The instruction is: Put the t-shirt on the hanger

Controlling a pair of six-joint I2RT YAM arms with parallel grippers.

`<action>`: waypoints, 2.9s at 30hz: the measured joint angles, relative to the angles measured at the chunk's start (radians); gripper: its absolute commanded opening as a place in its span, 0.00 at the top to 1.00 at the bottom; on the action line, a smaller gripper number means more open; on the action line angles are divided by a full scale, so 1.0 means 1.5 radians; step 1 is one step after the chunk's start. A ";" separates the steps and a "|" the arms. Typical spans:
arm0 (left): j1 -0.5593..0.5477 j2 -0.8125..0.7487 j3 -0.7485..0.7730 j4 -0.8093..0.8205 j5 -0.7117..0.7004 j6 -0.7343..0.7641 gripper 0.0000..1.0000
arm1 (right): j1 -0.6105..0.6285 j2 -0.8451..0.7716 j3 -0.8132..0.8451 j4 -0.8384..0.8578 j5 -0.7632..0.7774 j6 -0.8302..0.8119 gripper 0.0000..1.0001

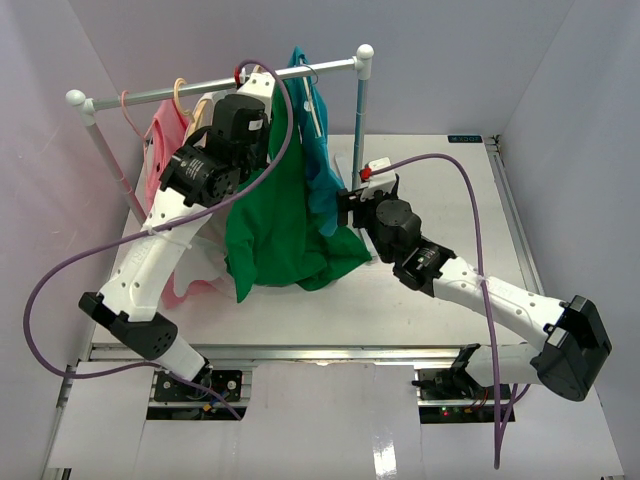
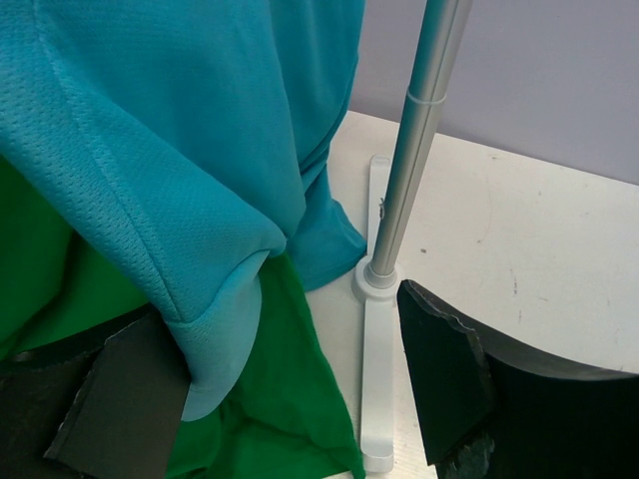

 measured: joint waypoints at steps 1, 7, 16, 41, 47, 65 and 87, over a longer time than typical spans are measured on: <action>0.004 0.005 0.000 0.008 -0.005 0.006 1.00 | 0.000 0.000 -0.001 0.000 -0.003 0.002 0.19; 0.064 0.030 0.000 0.043 0.020 0.021 1.00 | 0.000 -0.002 -0.002 -0.002 -0.018 0.009 0.19; 0.116 0.049 -0.019 0.086 0.093 0.028 0.83 | -0.001 -0.005 -0.002 -0.002 -0.022 0.015 0.19; 0.116 -0.314 -0.244 0.178 0.252 -0.011 0.02 | -0.005 -0.039 0.037 -0.127 -0.059 0.040 0.10; 0.116 -0.440 -0.327 0.264 0.377 -0.071 0.02 | -0.005 -0.105 0.042 -0.232 -0.067 0.064 0.10; 0.101 -0.611 -0.845 0.481 0.666 -0.232 0.02 | -0.005 -0.418 -0.071 -0.412 -0.109 0.131 0.10; 0.094 -0.766 -0.945 0.504 0.623 -0.248 0.02 | -0.005 -0.473 -0.125 -0.415 -0.114 0.129 0.10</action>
